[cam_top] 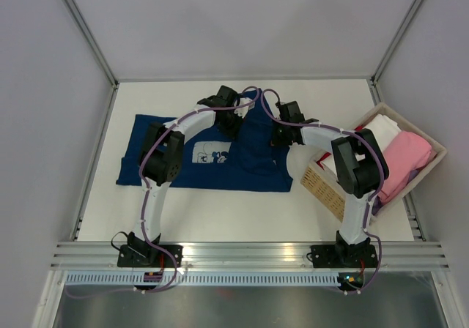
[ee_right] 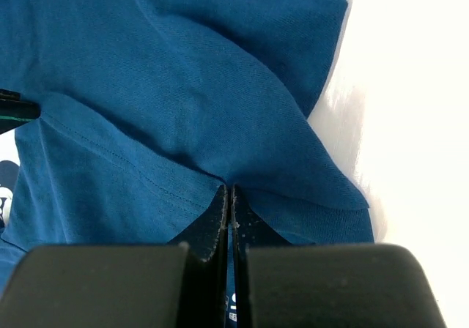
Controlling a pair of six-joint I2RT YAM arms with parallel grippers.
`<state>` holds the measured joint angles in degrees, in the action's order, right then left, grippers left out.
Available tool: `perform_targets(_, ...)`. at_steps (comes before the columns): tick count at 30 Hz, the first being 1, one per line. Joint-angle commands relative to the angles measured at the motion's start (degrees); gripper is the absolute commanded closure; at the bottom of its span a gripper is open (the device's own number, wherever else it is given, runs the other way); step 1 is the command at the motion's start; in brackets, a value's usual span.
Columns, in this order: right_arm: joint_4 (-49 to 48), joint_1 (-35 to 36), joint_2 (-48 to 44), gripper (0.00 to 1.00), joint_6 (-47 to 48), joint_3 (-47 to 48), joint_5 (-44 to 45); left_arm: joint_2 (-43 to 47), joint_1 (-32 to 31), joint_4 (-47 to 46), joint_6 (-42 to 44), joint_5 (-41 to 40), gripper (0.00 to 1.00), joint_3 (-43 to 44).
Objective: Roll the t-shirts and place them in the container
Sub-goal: Fold the tshirt
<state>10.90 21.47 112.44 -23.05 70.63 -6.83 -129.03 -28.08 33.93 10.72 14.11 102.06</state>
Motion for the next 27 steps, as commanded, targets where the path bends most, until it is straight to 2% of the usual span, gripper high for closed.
perform_targets(1, -0.18, 0.06, -0.29, 1.00, 0.81, 2.14, -0.47, 2.20, -0.22, -0.62, -1.40, 1.19, 0.98, 1.21)
perform_targets(10, 2.20, 0.15, -4.69, 1.00, 2.83, 3.37, 2.87, 4.49, -0.14, -0.62, -1.32, 1.18, 0.98, 0.59)
perform_targets(20, 2.82, 0.06, -4.78, 1.00, 3.71, 5.13, 2.79, 5.55, -0.14, -0.71, -0.96, 0.39, 0.98, 1.03)
perform_targets(27, -0.25, 0.06, -3.46, 1.00, 5.90, 8.82, 3.57, 6.60, -0.22, -1.06, -0.96, -1.10, 0.98, 0.95)
